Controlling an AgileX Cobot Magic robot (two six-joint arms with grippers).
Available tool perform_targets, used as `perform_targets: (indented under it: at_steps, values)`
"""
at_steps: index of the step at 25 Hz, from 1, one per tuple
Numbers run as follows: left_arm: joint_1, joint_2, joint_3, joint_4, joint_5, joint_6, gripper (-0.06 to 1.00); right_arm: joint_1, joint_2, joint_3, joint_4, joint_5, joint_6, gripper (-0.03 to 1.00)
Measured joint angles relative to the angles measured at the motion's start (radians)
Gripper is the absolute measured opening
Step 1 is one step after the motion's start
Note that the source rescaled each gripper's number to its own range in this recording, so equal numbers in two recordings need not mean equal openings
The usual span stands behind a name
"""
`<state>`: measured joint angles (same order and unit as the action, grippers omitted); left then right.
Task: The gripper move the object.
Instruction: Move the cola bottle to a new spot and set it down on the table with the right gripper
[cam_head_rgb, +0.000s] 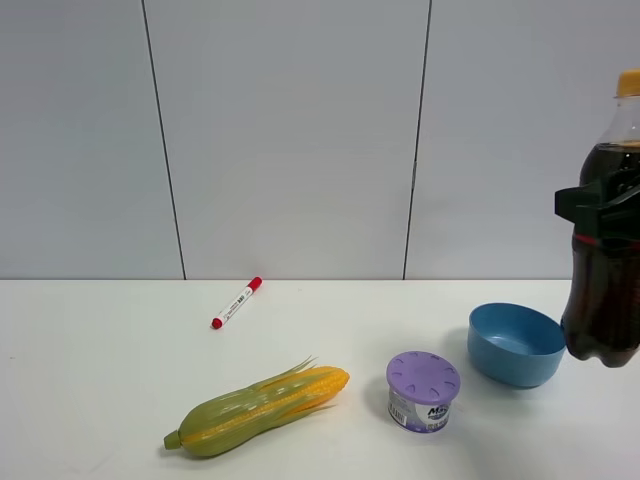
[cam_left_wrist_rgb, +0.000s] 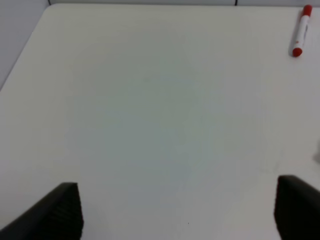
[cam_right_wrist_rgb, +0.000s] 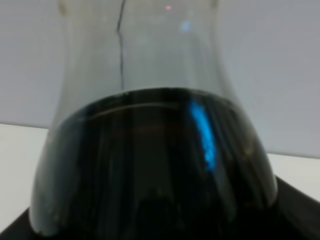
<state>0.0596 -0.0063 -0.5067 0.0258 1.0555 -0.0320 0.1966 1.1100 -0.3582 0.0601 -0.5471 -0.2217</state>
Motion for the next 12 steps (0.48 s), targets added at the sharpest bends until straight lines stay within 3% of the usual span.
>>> perform_targets:
  at_steps: [12]
  values:
    - [0.0,0.0,0.0,0.0,0.0,0.0,1.0,0.0,-0.006,0.152,-0.008,-0.143,0.002,0.0]
